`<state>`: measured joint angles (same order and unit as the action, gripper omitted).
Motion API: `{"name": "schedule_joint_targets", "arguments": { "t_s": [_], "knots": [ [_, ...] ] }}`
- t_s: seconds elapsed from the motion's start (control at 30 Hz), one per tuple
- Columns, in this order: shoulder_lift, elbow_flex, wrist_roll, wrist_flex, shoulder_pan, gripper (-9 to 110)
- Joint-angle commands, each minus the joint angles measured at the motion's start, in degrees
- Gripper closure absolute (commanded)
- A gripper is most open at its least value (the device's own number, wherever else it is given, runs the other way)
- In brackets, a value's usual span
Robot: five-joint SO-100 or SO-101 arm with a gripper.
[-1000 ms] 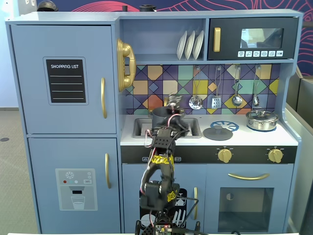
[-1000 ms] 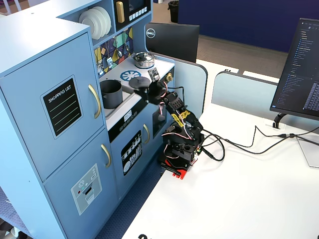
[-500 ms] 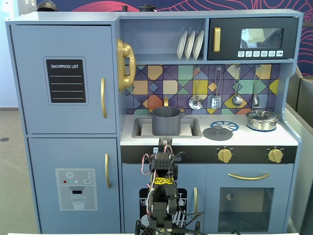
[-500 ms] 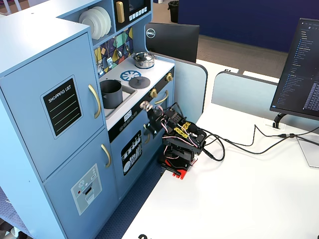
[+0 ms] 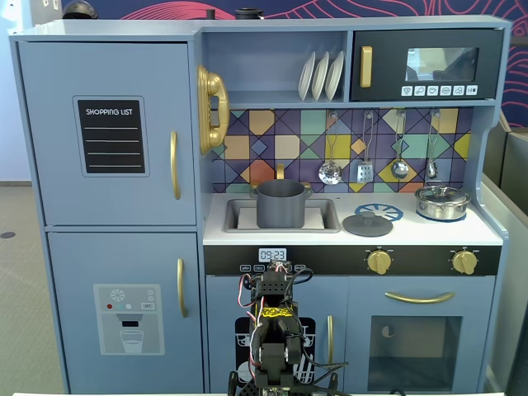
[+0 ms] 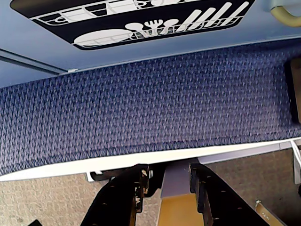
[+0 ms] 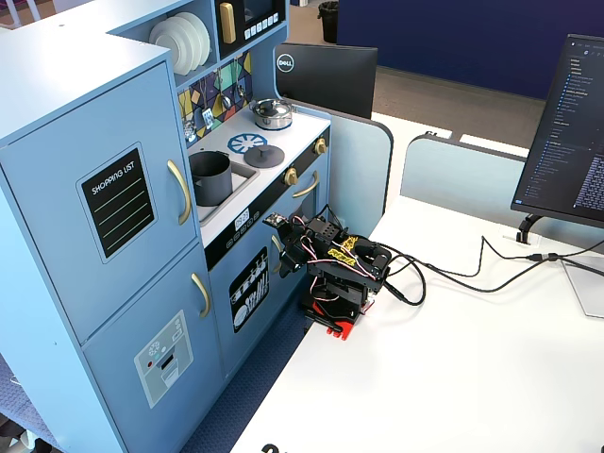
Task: Take off the lid from the gray recipient and place it on the counter
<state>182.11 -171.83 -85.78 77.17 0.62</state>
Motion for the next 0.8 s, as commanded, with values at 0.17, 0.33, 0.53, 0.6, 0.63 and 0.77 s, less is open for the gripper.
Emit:
{"name": "schedule_joint_targets", "arguments": {
  "t_s": [0.17,0.33,0.53,0.6,0.63,0.77],
  "knots": [
    [0.0,-0.2,-0.9,10.5,-2.2,100],
    [0.0,-0.2,-0.9,10.5,-2.2,99],
    [0.0,-0.2,-0.9,10.5,-2.2,99],
    [0.0,-0.2,-0.9,10.5,-2.2,99],
    [0.0,-0.2,-0.9,10.5,-2.2,99],
    [0.0,-0.2,-0.9,10.5,-2.2,99]
  ]
}}
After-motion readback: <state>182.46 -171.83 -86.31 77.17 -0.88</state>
